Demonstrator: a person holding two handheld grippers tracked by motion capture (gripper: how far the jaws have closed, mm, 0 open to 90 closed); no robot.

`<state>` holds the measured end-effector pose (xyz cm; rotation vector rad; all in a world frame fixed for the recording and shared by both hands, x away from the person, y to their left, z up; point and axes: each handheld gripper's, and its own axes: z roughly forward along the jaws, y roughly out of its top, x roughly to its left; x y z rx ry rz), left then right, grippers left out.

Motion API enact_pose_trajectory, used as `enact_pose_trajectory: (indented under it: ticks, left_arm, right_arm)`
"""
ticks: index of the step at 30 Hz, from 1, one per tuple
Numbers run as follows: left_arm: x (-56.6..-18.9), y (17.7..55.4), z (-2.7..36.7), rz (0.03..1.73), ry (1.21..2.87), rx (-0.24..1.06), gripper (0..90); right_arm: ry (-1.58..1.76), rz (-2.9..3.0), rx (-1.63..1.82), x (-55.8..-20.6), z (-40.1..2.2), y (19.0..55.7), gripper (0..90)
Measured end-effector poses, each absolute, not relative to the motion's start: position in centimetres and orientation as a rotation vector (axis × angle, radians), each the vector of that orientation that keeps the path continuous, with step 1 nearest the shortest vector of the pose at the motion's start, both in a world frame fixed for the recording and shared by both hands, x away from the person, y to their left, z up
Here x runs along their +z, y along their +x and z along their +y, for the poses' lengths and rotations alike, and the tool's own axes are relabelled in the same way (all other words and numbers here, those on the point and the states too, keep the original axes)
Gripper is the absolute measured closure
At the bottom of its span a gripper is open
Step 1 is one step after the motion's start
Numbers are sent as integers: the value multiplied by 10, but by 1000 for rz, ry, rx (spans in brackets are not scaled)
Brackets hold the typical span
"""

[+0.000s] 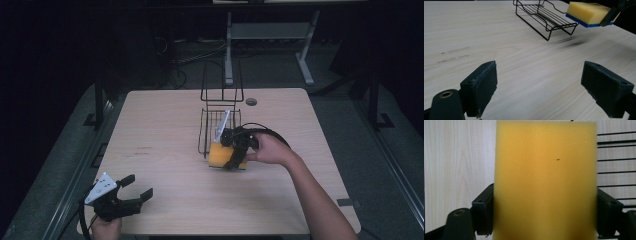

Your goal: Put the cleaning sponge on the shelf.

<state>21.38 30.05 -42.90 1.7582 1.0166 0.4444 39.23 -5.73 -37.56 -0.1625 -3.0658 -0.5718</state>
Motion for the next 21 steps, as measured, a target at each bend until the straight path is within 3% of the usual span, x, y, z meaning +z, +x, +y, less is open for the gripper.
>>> enact_pose_trajectory:
  ticks: [21]
  left_arm:
    - [-429,214,300,1015,1758,440,128]
  right_arm:
    - [-192,-3048,-521,-372,-46,417,214]
